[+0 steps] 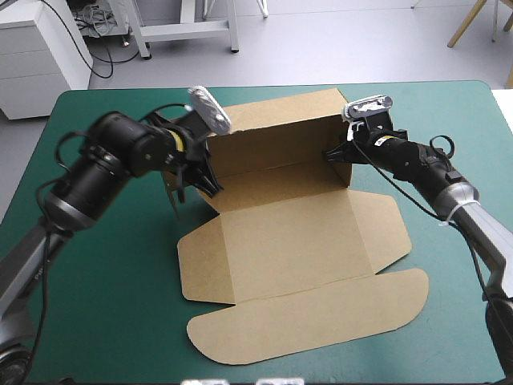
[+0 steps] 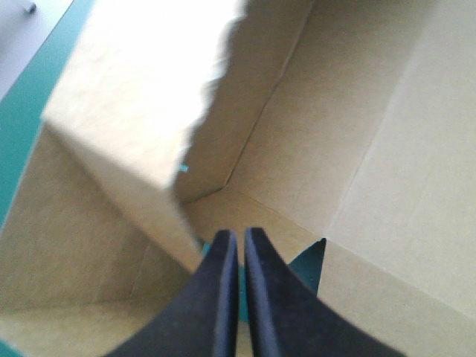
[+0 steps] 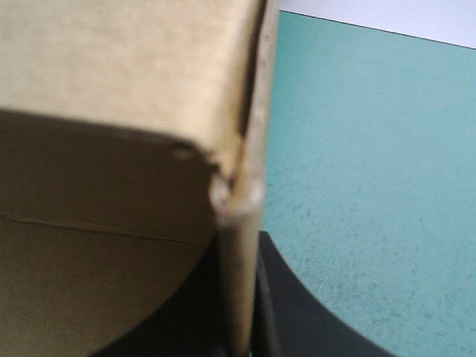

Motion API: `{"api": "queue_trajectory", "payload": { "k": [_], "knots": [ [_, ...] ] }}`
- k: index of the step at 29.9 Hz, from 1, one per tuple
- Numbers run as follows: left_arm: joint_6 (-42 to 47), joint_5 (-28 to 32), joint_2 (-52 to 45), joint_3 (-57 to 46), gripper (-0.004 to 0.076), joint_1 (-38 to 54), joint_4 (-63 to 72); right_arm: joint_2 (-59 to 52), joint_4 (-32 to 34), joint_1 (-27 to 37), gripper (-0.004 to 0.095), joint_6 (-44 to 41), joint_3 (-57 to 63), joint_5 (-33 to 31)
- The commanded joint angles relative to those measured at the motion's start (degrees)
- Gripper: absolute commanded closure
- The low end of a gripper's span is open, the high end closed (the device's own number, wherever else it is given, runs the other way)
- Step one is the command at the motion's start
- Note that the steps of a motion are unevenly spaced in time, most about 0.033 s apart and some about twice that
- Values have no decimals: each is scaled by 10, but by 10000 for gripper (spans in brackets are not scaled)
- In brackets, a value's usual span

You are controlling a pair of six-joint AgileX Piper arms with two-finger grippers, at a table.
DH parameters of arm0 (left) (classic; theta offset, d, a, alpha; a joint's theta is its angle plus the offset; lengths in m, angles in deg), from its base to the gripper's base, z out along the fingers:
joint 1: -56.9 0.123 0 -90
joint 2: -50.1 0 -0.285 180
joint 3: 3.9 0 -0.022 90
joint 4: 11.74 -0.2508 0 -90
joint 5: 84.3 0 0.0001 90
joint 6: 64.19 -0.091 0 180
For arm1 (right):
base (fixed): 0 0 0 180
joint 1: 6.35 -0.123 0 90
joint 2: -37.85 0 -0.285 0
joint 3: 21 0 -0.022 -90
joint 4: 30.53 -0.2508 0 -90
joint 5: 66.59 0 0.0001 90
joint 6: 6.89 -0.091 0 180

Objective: Fold the box

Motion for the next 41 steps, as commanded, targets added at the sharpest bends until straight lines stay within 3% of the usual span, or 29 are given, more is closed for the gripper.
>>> {"api": "queue_trajectory", "payload": {
  "k": [1, 4, 10, 18, 24, 29, 32, 36, 41],
  "knots": [
    [-32, 11, -26, 32, 711, 113, 131, -24, -12, 3, 924, -5, -22, 38],
    [-104, 5, -32, 29, 711, 225, 283, -24, -12, 3, 924, -5, -22, 35],
    [-145, -3, -43, 3, 731, 420, 429, -24, -12, 3, 924, -7, -22, 35],
    [-229, -18, -49, -161, 734, 654, 651, -24, -12, 3, 924, -7, -22, 23],
    [-244, 34, -49, -275, 734, 747, 750, -24, -12, 3, 924, -7, -22, 13],
    [-249, 64, -49, -343, 734, 757, 781, -24, -12, 3, 924, -17, -34, -11],
    [-249, 92, -49, -379, 734, 757, 782, -24, 7, 3, 923, -69, -65, -57],
    [-251, 105, -49, -413, 734, 760, 806, -24, 91, 3, 923, -172, -139, -143],
    [-251, 106, -49, -421, 734, 760, 796, -23, 138, 3, 923, -274, -230, -315]
  ]
}}
